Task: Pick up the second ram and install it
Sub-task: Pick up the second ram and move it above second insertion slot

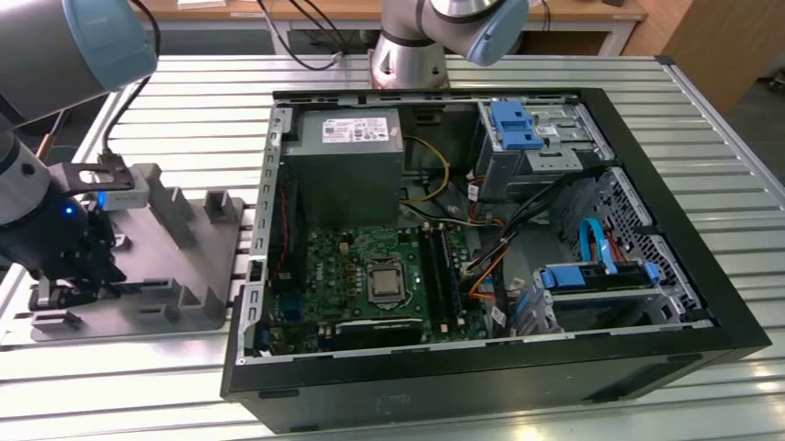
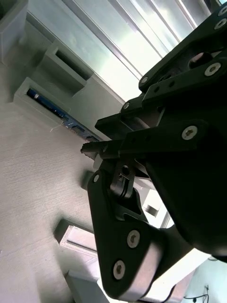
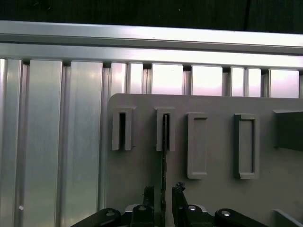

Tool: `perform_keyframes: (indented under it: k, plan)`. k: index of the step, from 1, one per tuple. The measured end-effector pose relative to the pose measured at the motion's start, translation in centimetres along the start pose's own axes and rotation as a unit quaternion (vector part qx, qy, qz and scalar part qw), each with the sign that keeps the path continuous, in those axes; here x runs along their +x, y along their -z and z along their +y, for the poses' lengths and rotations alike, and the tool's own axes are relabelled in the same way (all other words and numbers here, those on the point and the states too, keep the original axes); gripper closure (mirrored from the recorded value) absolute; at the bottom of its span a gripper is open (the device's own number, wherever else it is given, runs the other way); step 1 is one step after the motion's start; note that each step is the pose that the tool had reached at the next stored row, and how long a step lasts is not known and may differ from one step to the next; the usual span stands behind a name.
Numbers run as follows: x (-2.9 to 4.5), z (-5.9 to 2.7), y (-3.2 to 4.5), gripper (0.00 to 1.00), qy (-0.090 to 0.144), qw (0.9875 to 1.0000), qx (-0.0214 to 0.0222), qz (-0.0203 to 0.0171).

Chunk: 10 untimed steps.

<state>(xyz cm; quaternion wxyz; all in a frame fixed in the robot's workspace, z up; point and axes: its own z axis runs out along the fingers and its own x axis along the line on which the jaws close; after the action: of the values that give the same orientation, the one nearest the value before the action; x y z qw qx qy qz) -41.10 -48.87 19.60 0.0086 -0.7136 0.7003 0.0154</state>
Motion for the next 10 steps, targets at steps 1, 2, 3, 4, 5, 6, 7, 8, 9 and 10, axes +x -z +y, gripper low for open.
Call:
perform_keyframes:
  k: [1, 2, 3, 4, 5, 6, 7, 8, 9, 10]
  plan:
    - [0.00, -0.01, -0.05, 0.71, 0.000, 1.0000, 0.0001, -0.0001]
    - [0.00, -0.01, -0.08, 0.71, 0.000, 1.0000, 0.0001, -0.0001]
    - [0.00, 0.00, -0.09, 0.71, 0.000, 1.0000, 0.0001, -0.0001]
    - [0.00, 0.00, -0.09, 0.71, 0.000, 1.0000, 0.0000, 0.0000]
    - [0.00, 0.00, -0.11, 0.71, 0.000, 1.0000, 0.0000, 0.0000]
    - [0.00, 0.00, -0.15, 0.71, 0.000, 1.0000, 0.0001, -0.0001]
    - [0.00, 0.00, -0.19, 0.71, 0.000, 1.0000, 0.0001, -0.0001]
    - [0.01, 0.00, -0.20, 0.71, 0.000, 1.0000, 0.0001, -0.0001]
    - [0.01, 0.00, -0.21, 0.71, 0.000, 1.0000, 0.0000, 0.0000]
    - [0.01, 0.00, -0.21, 0.71, 0.000, 1.0000, 0.0000, 0.0000]
